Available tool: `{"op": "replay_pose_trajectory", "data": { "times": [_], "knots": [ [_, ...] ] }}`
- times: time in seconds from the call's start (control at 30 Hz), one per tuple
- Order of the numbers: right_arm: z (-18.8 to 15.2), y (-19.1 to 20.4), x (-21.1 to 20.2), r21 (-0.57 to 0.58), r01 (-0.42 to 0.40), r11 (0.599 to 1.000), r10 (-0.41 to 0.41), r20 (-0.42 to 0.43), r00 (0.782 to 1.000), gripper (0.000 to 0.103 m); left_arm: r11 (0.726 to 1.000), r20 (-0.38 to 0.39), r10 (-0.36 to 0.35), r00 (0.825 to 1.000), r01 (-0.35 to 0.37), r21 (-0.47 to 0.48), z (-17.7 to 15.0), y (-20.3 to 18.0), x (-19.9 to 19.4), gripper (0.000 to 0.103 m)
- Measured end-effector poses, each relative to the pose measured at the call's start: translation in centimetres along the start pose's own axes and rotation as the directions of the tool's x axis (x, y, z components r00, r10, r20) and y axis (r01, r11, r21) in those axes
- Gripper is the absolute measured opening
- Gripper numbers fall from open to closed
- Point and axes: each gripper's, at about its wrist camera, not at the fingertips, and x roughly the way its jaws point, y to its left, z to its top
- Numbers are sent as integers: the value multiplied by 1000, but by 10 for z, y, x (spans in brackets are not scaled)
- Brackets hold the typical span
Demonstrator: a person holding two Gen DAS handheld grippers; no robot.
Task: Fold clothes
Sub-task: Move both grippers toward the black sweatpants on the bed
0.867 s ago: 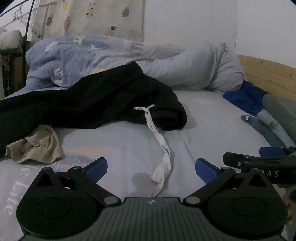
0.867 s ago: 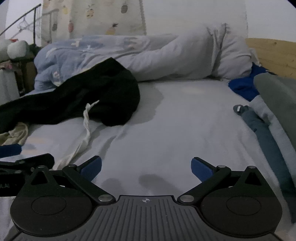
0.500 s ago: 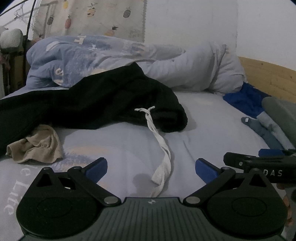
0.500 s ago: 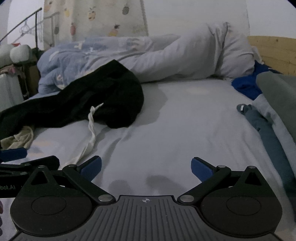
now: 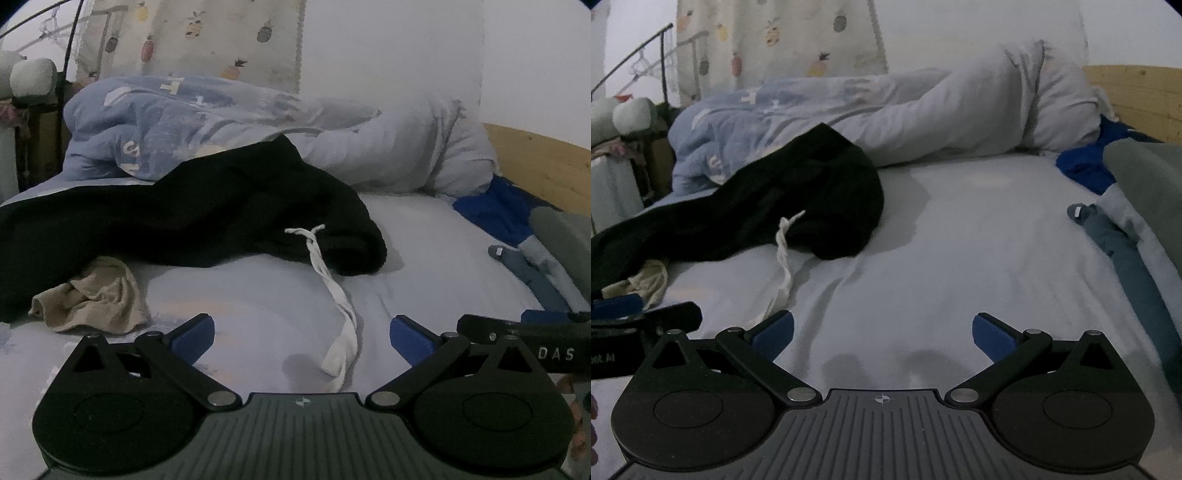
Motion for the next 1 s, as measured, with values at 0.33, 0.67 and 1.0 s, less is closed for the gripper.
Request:
{"op": "replay_pose_trajectory", "data": {
  "times": [0.33,0.67,1.0],
  "knots": [
    [1,9,-2,39,-62,997,62,-3,998,103,998,31,19,999,-17,-59,6,24,-13,103],
    [7,28,0,69,-105,992,106,-15,994,102,990,56,77,995,-69,-124,13,62,-23,103],
    [26,56,20,95,-114,989,117,-25,993,102,969,86,94,992,-71,-236,27,93,-29,103]
  ]
}}
